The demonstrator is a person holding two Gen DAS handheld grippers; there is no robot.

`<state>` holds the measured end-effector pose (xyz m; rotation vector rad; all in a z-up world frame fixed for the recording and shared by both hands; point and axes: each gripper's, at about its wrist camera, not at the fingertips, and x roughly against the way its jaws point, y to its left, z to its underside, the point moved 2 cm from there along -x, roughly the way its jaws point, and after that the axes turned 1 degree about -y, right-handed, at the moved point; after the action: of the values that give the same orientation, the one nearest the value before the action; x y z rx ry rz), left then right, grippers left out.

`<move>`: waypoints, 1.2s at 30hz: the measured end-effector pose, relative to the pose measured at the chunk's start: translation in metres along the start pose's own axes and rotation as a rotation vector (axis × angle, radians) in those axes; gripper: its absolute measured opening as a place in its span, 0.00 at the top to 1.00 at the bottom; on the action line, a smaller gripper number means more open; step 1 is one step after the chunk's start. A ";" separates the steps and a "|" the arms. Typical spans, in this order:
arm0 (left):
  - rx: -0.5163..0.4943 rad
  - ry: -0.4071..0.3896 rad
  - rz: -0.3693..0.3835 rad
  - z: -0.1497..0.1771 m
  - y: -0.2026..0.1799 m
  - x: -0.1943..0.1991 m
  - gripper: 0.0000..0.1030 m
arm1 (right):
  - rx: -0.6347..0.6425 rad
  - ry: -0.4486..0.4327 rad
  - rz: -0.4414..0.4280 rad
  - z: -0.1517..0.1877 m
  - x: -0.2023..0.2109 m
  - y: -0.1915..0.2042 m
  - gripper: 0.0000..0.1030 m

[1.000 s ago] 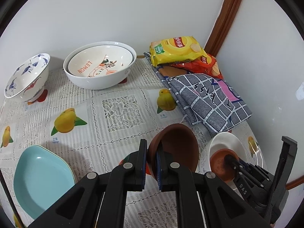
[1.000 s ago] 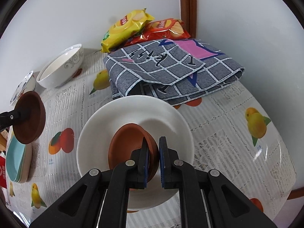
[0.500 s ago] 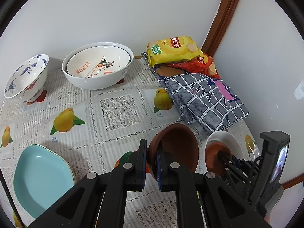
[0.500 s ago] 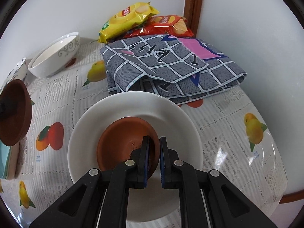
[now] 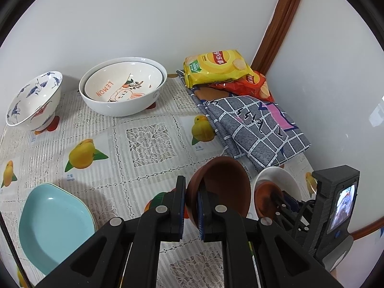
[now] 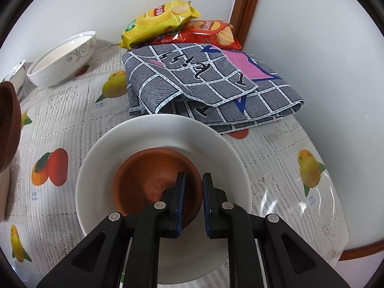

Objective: Organize plates and bowls
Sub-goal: 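Lower the right gripper's brown bowl into the white bowl and open it, then lower the left gripper's brown bowl into the white bowl and open it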

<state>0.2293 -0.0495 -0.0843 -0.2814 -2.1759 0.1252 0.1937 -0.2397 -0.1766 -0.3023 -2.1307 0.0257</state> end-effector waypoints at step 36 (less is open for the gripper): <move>-0.132 0.055 0.071 0.022 -0.094 -0.019 0.92 | -0.299 -0.167 -0.058 0.028 0.086 -0.143 0.49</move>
<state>0.2077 -0.1448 -0.0944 -0.4319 -2.1241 0.0135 0.0970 -0.3559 -0.1016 -0.4259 -2.3078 -0.3134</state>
